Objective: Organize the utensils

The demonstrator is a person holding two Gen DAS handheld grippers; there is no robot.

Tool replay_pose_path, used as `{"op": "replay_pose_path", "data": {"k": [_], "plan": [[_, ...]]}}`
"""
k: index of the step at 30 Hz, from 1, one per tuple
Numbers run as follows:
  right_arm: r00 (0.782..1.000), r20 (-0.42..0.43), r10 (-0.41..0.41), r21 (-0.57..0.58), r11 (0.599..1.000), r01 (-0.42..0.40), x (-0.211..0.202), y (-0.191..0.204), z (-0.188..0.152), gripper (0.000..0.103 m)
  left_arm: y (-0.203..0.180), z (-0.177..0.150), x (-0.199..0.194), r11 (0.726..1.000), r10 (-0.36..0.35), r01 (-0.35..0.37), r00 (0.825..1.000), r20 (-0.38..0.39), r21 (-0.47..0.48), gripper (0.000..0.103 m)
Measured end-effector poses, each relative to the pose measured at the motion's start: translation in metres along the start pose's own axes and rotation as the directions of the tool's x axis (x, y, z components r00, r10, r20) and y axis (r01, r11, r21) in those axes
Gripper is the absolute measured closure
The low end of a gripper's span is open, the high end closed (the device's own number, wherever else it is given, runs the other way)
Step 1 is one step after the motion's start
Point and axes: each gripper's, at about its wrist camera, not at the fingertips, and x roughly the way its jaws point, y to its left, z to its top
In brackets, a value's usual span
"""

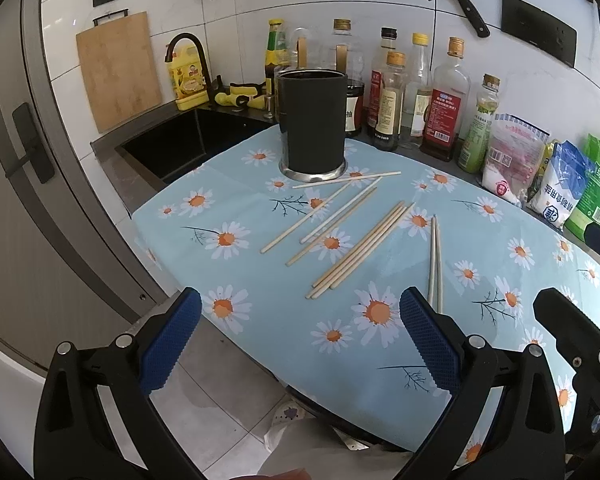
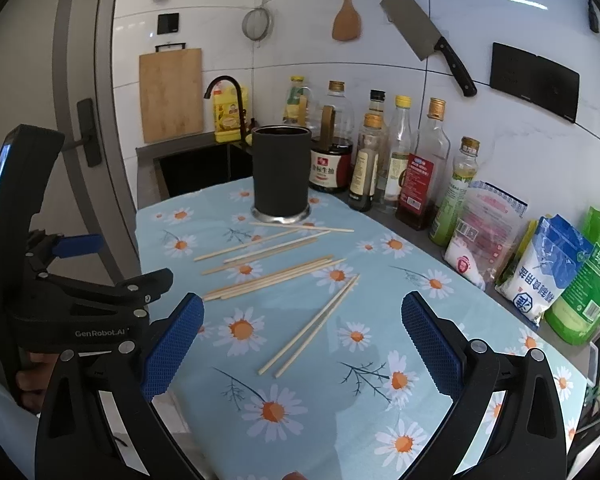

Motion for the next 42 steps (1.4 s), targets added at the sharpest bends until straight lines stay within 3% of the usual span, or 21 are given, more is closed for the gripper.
{"op": "replay_pose_path", "data": {"k": [42], "plan": [[1.0, -0.012, -0.02, 0.003, 1.0, 0.02, -0.0019, 0.0032, -0.0038, 0.008, 0.009, -0.0023, -0.003, 0.998, 0.062, -0.062, 0.998, -0.019, -0.008, 0.006]]}}
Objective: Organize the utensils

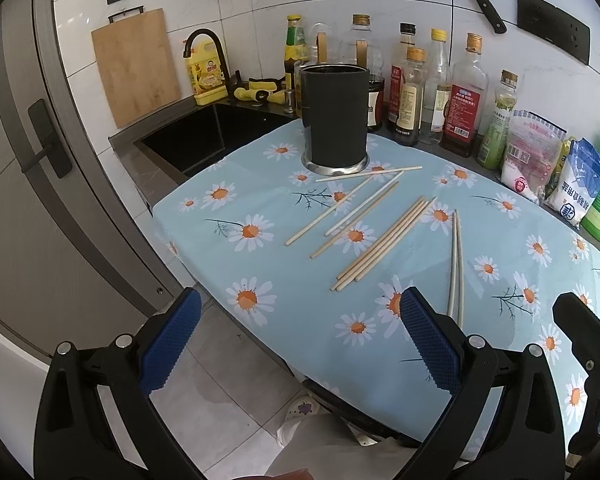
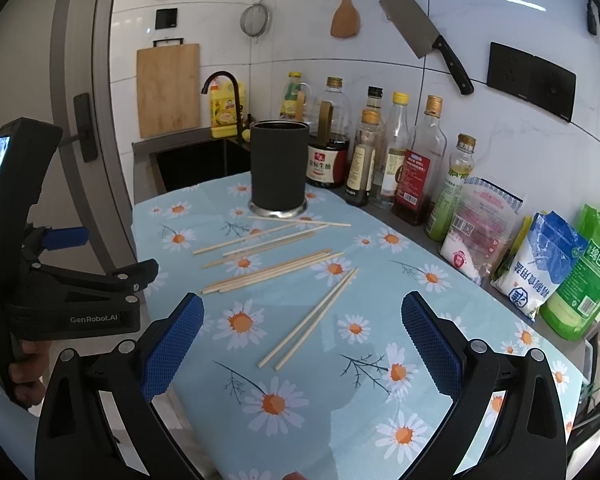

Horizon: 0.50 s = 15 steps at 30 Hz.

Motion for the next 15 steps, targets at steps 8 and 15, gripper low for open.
{"op": "replay_pose_path", "data": {"k": [8, 15], "plan": [[1.0, 0.001, -0.017, -0.007, 1.0, 0.017, -0.0023, 0.0021, 0.0009, 0.008, -0.0008, 0.0003, 0.0008, 1.0, -0.003, 0.003, 1.0, -0.004, 0.001, 0.006], [0.999, -0.016, -0.03, 0.003, 1.0, 0.03, 0.001, 0.0023, 0.003, 0.008, -0.0002, 0.004, 0.0067, 1.0, -0.014, 0.015, 1.0, -0.018, 0.013, 0.006]]}}
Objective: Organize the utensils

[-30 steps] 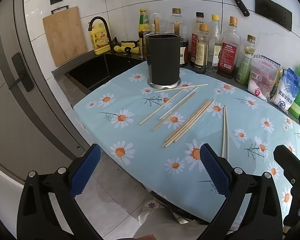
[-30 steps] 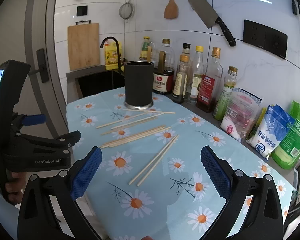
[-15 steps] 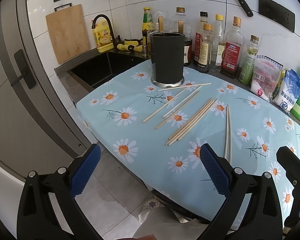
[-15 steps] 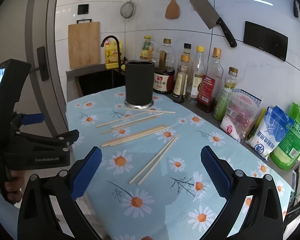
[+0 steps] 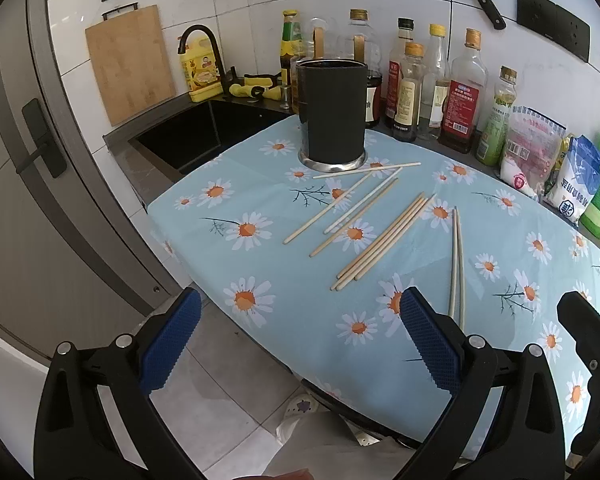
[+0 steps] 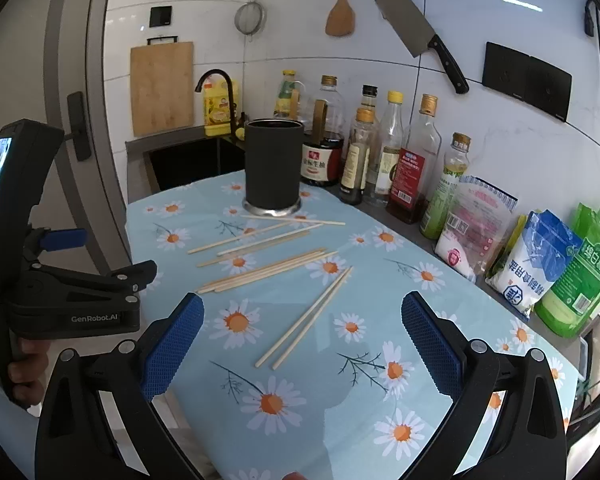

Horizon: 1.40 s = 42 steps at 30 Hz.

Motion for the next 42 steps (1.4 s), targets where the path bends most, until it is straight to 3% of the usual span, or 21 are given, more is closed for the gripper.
{"op": "replay_pose_path", "data": {"k": [12, 23, 30, 38, 42], "plan": [[0.995, -0.073, -0.063, 0.06, 0.996, 0.067, 0.025, 0.005, 0.001, 0.008, 0.002, 0.018, 0.035, 0.996, -0.051, 0.055, 0.997, -0.055, 0.073, 0.006], [0.98, -0.132, -0.152, 0.14, 0.975, 0.17, 0.052, 0.008, 0.017, 0.008, 0.002, 0.051, 0.073, 0.974, -0.129, 0.145, 0.987, -0.1, 0.174, 0.006], [0.962, -0.182, -0.202, 0.209, 0.948, 0.238, 0.071, 0.005, 0.026, 0.008, 0.0, 0.075, 0.101, 0.949, -0.171, 0.2, 0.976, -0.135, 0.243, 0.006], [0.935, -0.246, -0.254, 0.261, 0.912, 0.317, 0.087, -0.001, 0.031, 0.008, 0.0, 0.102, 0.143, 0.905, -0.258, 0.321, 0.936, -0.24, 0.28, 0.006], [0.916, -0.291, -0.275, 0.305, 0.881, 0.361, 0.097, -0.008, 0.027, 0.008, 0.002, 0.117, 0.166, 0.887, -0.252, 0.325, 0.936, -0.246, 0.328, 0.006]]}}
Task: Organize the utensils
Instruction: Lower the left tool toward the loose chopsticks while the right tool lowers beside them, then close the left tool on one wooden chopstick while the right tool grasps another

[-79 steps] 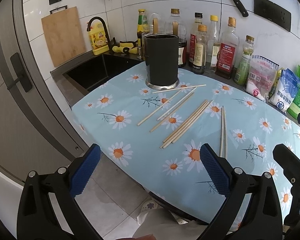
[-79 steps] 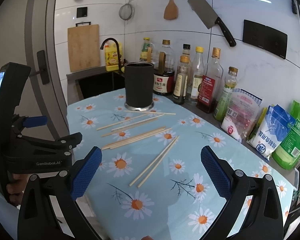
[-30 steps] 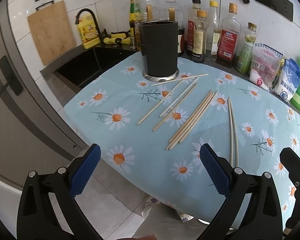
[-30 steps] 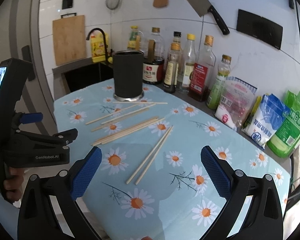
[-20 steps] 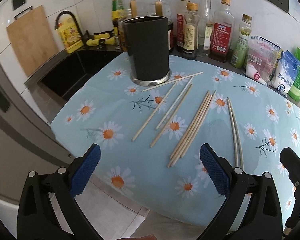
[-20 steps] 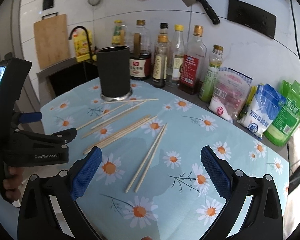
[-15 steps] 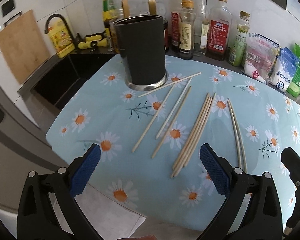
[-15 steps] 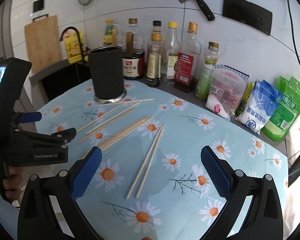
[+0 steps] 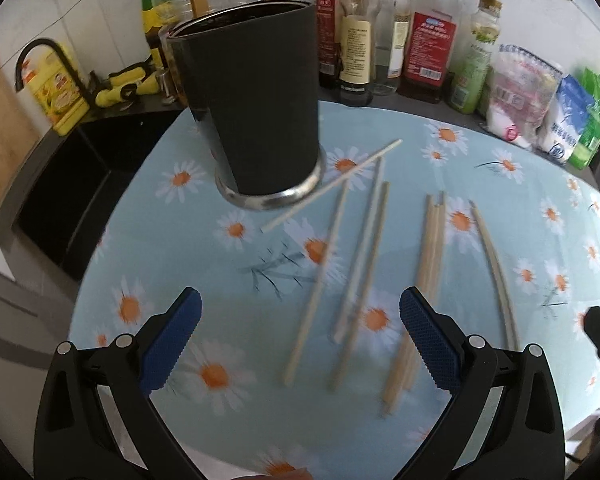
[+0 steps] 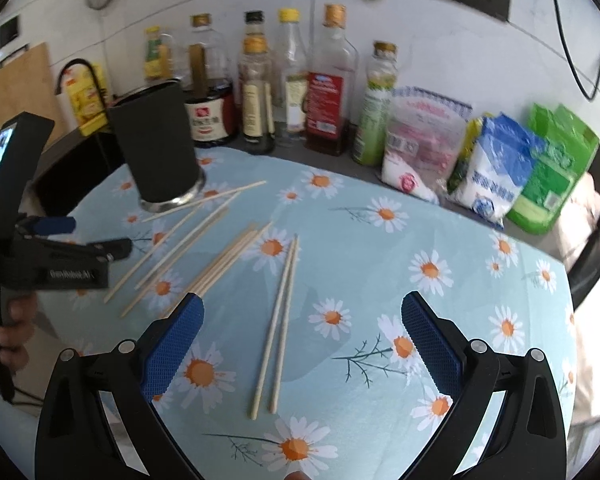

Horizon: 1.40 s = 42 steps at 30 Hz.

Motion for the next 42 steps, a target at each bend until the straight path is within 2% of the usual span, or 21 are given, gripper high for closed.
{"op": "replay_pose_path", "data": {"k": [5, 9, 18, 24, 33, 35, 39, 40, 42], "plan": [[0.999, -0.036, -0.037, 0.075, 0.996, 0.039, 0.023, -0.006, -0.005, 0.008, 0.016, 0.017, 0.03, 0.997, 0.02, -0.017, 0.999, -0.035, 0.074, 0.006], [0.992, -0.098, -0.077, 0.112, 0.99, 0.088, 0.046, -0.01, -0.012, 0.008, 0.031, 0.031, 0.059, 0.995, -0.012, 0.02, 0.996, -0.085, 0.098, 0.006], [0.975, -0.175, -0.134, 0.115, 0.981, 0.156, 0.084, -0.02, -0.017, 0.008, 0.041, 0.041, 0.094, 0.981, -0.049, 0.067, 0.994, -0.102, 0.18, 0.006], [0.97, -0.202, -0.132, 0.102, 0.983, 0.155, 0.098, -0.026, -0.018, 0.008, 0.05, 0.046, 0.106, 0.977, -0.134, 0.156, 0.979, -0.153, 0.143, 0.005], [0.97, -0.213, -0.119, 0.066, 0.989, 0.136, 0.107, -0.024, -0.019, 0.008, 0.054, 0.05, 0.111, 0.972, -0.15, 0.167, 0.982, -0.111, 0.166, 0.004], [0.964, -0.236, -0.126, 0.054, 0.988, 0.143, 0.112, -0.024, -0.02, 0.008, 0.054, 0.051, 0.112, 0.969, -0.158, 0.172, 0.984, -0.087, 0.176, 0.004], [0.97, -0.218, -0.111, 0.07, 0.989, 0.129, 0.111, -0.027, -0.022, 0.008, 0.054, 0.053, 0.113, 0.964, -0.169, 0.182, 0.982, -0.083, 0.195, 0.005], [0.971, -0.219, -0.099, 0.081, 0.99, 0.119, 0.111, -0.029, -0.023, 0.008, 0.052, 0.053, 0.112, 0.962, -0.173, 0.187, 0.981, -0.089, 0.201, 0.005], [0.969, -0.239, -0.054, 0.14, 0.986, 0.089, 0.115, -0.037, -0.024, 0.007, 0.046, 0.053, 0.108, 0.954, -0.187, 0.204, 0.978, -0.097, 0.219, 0.014]]}}
